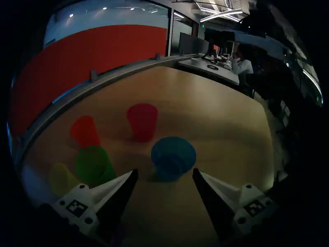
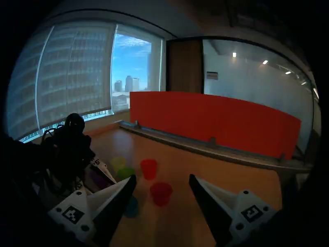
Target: Pour water
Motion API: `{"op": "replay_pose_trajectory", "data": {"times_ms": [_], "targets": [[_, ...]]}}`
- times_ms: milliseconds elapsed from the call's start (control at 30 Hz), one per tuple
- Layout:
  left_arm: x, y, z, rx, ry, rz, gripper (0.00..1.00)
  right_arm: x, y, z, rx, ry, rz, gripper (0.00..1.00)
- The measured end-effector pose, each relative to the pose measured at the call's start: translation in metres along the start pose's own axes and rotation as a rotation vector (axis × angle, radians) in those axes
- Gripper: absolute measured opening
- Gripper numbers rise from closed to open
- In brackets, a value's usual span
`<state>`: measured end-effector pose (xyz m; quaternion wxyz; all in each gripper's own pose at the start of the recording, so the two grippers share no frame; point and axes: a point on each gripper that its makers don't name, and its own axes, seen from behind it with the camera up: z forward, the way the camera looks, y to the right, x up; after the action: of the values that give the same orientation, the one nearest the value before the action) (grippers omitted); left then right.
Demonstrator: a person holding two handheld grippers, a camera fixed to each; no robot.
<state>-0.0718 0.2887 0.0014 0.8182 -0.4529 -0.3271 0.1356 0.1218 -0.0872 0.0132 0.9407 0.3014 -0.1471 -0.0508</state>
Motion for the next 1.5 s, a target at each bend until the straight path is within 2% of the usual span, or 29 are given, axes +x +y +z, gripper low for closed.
{"op": "replay_pose_trajectory", "data": {"times_ms": [467, 667, 967, 1167, 1300, 1433, 1500], "targets": [[-0.003, 0.013, 0.026, -0.015, -0.017, 0.009, 0.99, -0.003, 0.003, 0.0, -0.004, -0.004, -0.003, 1.0], [-0.004, 0.009, 0.037, 0.004, -0.013, 0.008, 0.99, -0.004, 0.004, -0.002, -0.007, -0.003, -0.003, 1.0], [-0.002, 0.01, 0.049, -0.003, -0.002, -0.024, 0.99, -0.005, 0.006, -0.002, -0.009, -0.001, -0.002, 1.0], [-0.001, 0.009, 0.054, -0.001, 0.001, -0.017, 0.99, -0.006, 0.007, -0.002, -0.011, -0.003, -0.003, 1.0], [-0.001, 0.01, 0.055, -0.005, 0.003, -0.02, 0.97, -0.005, 0.007, -0.003, -0.014, -0.004, -0.005, 1.0], [-0.001, 0.013, 0.056, -0.016, 0.01, -0.026, 0.86, -0.005, 0.007, -0.003, -0.015, -0.002, -0.005, 1.0], [-0.001, 0.013, 0.056, -0.018, 0.014, -0.023, 0.86, -0.005, 0.007, -0.004, -0.015, -0.001, -0.005, 0.99]]}}
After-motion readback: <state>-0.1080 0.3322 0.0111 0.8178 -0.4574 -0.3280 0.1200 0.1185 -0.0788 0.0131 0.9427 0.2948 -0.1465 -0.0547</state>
